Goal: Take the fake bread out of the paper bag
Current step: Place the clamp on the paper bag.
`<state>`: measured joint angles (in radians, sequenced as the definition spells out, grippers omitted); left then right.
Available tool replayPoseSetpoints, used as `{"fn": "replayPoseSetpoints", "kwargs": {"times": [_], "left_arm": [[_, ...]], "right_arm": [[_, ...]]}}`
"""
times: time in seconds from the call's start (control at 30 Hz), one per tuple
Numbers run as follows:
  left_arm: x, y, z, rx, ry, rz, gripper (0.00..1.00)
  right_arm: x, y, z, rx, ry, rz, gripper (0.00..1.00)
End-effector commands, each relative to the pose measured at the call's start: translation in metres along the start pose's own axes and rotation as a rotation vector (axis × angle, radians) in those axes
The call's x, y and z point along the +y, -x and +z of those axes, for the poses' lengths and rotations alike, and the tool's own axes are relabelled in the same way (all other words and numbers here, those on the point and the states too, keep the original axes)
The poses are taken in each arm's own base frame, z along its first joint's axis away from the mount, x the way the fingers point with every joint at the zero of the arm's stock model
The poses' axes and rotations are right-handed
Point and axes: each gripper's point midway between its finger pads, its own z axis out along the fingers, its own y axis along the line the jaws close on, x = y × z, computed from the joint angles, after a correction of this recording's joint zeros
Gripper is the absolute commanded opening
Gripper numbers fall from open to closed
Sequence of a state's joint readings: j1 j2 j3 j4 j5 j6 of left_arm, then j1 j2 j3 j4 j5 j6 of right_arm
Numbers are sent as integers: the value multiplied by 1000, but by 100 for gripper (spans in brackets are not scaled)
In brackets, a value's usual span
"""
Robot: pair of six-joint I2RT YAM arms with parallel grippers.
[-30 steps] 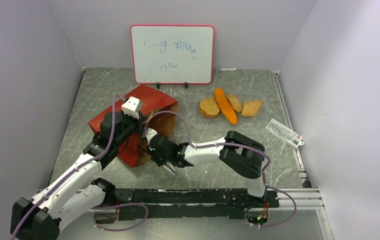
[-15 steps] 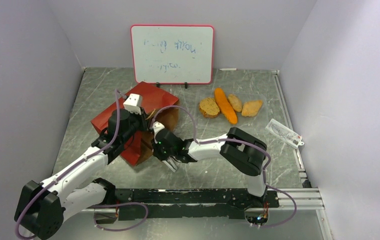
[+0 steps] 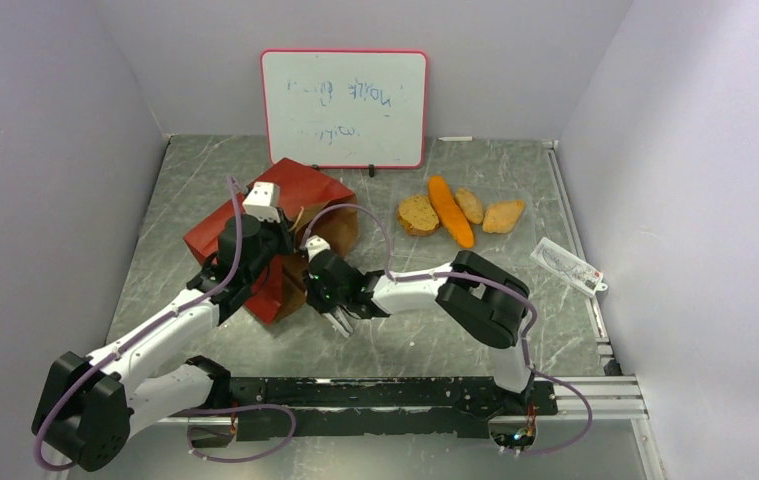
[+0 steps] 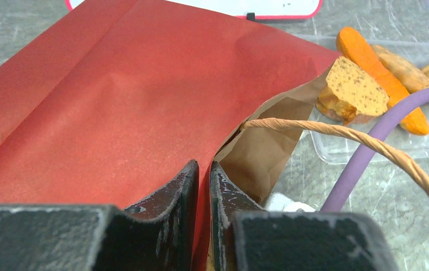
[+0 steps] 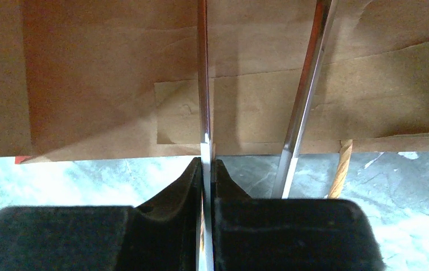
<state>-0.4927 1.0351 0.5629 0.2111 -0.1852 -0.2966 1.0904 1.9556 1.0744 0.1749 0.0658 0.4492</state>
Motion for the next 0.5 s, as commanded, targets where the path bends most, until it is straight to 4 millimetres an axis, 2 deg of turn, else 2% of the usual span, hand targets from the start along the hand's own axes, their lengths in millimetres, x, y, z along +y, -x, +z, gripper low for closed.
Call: {"fn": "replayPoseSetpoints", "kwargs": {"times": [0.0, 0.03, 0.1, 0.17, 0.3, 0.47], "left_arm": [[-1, 35, 1, -115, 25, -42, 7], [-1, 35, 1, -115, 24, -42, 7], [-1, 33, 1, -113, 24, -45, 7], [0, 31, -2, -115, 23, -49, 7], [4, 27, -5, -123, 31, -48, 7], [5, 25, -8, -129, 30, -41, 7]], "right_arm": [[-41, -41, 4, 139, -149, -6, 0], [-40, -40, 5, 137, -148, -3, 1], [-39, -39, 6, 136, -141, -3, 9], [-39, -40, 5, 138, -141, -9, 21], [-43, -40, 2, 129, -151, -29, 39], [-44, -32, -7, 86, -167, -65, 48]]}}
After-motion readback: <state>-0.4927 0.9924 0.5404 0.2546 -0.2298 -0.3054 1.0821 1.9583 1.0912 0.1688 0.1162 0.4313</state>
